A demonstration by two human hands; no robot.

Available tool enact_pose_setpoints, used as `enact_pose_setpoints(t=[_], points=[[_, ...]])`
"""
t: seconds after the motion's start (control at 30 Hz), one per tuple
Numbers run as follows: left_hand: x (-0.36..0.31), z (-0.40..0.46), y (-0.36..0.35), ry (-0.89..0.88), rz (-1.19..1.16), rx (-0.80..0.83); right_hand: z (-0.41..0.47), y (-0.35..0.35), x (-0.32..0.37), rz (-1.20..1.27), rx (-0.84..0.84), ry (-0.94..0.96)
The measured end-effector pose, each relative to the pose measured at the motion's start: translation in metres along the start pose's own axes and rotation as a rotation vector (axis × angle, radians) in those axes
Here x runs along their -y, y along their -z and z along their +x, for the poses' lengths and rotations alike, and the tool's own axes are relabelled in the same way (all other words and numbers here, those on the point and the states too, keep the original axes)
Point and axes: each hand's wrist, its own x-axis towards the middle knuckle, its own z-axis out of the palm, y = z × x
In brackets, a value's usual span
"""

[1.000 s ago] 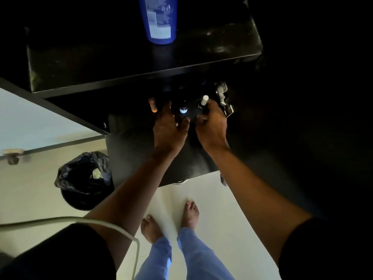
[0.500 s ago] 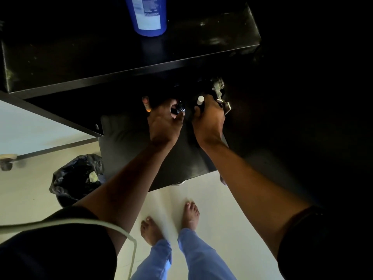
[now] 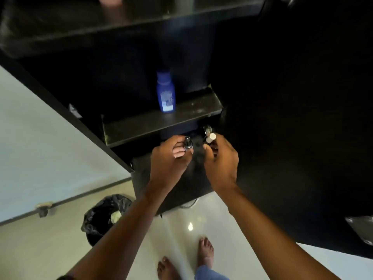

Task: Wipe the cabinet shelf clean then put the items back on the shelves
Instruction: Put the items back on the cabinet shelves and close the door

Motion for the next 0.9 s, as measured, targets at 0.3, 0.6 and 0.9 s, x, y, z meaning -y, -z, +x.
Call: enact_pose_setpoints(t=[0.3,0.6,0.9], points=[[-0.151,-0.017,0.073,-0.172,-0.133,-0.009,-0.005,0.098,0.127,0.230,-0.178,0.185],[-0.288,-0.005,0.152,-0.494,-0.027,-0.199,0.035,0.176,0.260,0.425,-0.289,0.443],[-0.417,0.032,0.207,-0.713,0.102,-0.494,0.121,0.234,0.373,0.471,-0.387,0.577]])
